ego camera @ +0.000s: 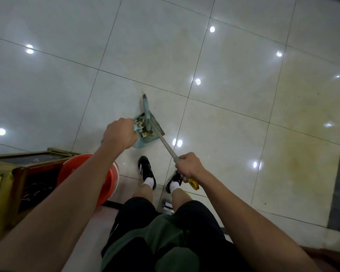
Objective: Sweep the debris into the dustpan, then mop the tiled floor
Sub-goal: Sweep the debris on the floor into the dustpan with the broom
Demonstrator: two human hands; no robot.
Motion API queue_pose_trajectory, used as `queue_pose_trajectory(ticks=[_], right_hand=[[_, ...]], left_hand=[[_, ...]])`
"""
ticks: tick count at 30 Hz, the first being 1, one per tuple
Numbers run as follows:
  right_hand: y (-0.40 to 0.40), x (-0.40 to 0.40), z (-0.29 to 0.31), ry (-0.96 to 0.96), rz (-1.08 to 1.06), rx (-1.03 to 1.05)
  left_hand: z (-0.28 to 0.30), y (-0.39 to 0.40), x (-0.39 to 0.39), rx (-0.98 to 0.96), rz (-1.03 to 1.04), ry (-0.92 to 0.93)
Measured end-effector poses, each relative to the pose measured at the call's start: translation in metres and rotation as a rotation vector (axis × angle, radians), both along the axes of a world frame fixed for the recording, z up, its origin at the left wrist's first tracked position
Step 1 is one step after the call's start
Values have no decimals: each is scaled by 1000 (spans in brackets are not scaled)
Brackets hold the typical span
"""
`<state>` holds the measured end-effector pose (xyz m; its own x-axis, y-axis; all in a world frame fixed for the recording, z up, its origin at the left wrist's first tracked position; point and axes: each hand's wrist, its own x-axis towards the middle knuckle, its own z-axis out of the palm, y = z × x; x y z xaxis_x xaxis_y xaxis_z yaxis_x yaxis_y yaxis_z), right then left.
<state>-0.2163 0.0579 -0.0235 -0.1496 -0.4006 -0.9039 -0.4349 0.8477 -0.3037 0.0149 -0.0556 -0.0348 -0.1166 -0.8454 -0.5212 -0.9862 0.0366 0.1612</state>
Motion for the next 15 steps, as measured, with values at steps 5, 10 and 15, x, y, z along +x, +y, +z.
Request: queue_pose_trajectory(ticks=[5, 10, 15], right_hand=[[-5, -2, 14, -11, 20, -20], [-4, -19, 19, 61, 149, -65], [-5, -33, 20, 94, 162, -92]], left_hand=[[-1, 13, 18, -20, 69, 34], [-8, 24, 46, -35, 68, 6], [-8, 30, 58, -66, 79, -15]])
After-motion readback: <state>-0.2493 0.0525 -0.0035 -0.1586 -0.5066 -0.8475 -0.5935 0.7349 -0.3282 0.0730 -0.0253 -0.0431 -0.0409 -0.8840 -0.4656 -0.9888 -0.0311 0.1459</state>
